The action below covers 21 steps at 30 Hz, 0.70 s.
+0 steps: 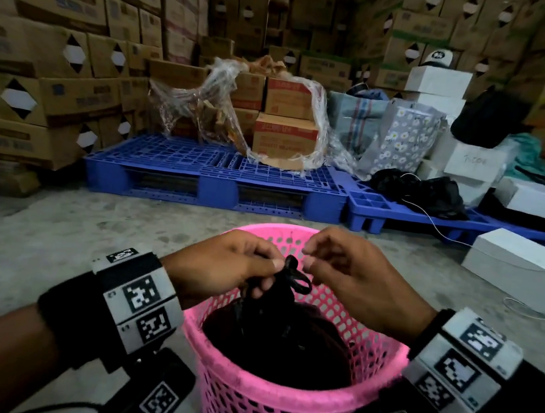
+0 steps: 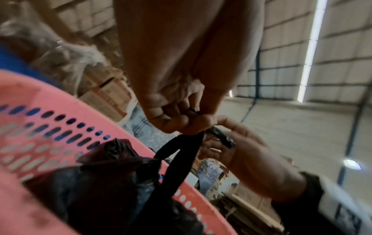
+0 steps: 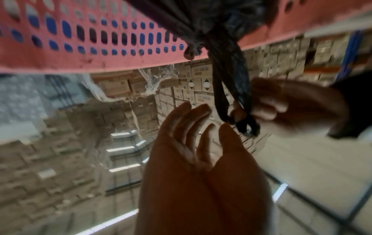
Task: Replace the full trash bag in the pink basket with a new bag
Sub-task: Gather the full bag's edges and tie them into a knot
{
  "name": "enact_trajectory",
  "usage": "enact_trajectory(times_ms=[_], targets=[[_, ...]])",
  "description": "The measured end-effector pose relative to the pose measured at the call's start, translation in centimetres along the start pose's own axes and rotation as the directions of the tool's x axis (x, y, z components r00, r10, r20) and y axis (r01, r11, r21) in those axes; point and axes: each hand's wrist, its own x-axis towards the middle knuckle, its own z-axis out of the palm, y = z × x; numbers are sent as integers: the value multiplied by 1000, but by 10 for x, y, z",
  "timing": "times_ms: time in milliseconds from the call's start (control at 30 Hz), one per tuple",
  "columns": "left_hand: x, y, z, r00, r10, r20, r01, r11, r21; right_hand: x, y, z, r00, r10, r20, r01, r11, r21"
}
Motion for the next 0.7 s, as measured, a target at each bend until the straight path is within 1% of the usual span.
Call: enact_trajectory(times_ms=[33,67,100,167,200,233,267,300,367,400,433,467,500,533,567,600,633,667,700], targets=[[0,-1,0,1000,4,-6,-4,1000,-10,-2,-2,-1,998,57,21,-59,993,102],[1,-2,-1,1000,13,-11,-13,1000,-10,-5,-4,0,994,88,60,-97,983,156],[2,-3,0,1000,21,-9,-21,1000,-11,-7,-5,3,992,88,89,-103,979,174],[5,-3,1,1000,21,14,-21,1000,4,-8,-3,6,994,69,82,-84,979,186],[6,-3,-2,1000,11,23,-11,1000,24,-8,0,3,994,80,72,-92,978,185],[4,-3,-7,999,-11,32,8,997,79,-8,6,-4,992,105,76,-116,981,155],[3,-4,-14,999,-37,35,30,983,182,-8,12,-14,985,140,103,-148,986,71],[2,-5,-23,997,-71,28,58,946,320,-11,19,-25,971,192,142,-185,981,-61],[0,-11,-42,989,-148,-13,129,818,561,-19,33,-42,917,329,227,-253,917,-308],[-1,-15,-47,985,-170,-28,148,755,638,-22,37,-45,885,386,261,-276,886,-373],[-1,-18,-49,984,-173,-35,148,703,695,-24,40,-45,865,420,276,-285,862,-418],[-1,-20,-49,987,-151,-55,142,662,736,-23,41,-44,866,426,261,-278,845,-456],[0,-20,-48,991,-110,-81,133,641,756,-21,41,-44,890,401,218,-261,839,-476],[2,-18,-47,992,-60,-111,123,643,756,-17,38,-45,921,351,167,-236,846,-478],[3,-15,-46,989,-15,-146,115,694,711,-14,33,-47,951,285,121,-206,873,-442],[5,-10,-45,985,16,-174,97,780,619,-9,26,-50,972,218,84,-175,917,-357],[6,-5,-42,985,32,-170,58,865,498,-7,18,-50,986,156,59,-138,961,-242],[8,3,-38,991,38,-125,14,920,392,-3,7,-49,995,95,43,-88,986,-140],[10,9,-31,999,26,-40,-11,943,332,-2,-3,-43,998,39,41,-36,997,-64]])
